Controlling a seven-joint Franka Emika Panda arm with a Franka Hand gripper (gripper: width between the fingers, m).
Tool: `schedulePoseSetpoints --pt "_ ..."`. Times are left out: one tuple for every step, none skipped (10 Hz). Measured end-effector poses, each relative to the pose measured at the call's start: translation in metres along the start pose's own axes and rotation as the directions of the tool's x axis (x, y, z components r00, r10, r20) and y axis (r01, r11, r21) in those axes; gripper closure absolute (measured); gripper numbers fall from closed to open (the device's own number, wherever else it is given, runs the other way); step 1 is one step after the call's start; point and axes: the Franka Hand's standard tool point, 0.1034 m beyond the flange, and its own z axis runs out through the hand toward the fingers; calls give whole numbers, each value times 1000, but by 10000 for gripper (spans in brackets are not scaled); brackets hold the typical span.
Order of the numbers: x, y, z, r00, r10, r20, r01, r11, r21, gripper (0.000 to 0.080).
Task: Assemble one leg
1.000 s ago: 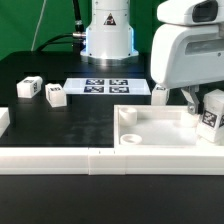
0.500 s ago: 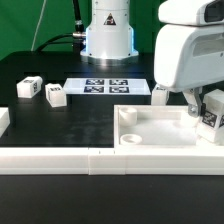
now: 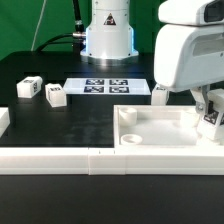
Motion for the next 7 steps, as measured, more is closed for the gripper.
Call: schedulePoseSetpoints --pt "0 0 0 1000 0 0 0 1000 0 505" --pt "0 0 0 1000 0 0 0 1000 0 505" --pt "0 0 0 1000 6 0 -6 1000 0 505" --pt "0 0 0 999 40 0 -40 999 0 505" --pt "0 0 0 999 54 -1 -54 999 1 505" --pt "0 1 0 987 158 -5 -158 987 4 505" --pt "-3 5 1 952 304 -22 -304 952 20 505"
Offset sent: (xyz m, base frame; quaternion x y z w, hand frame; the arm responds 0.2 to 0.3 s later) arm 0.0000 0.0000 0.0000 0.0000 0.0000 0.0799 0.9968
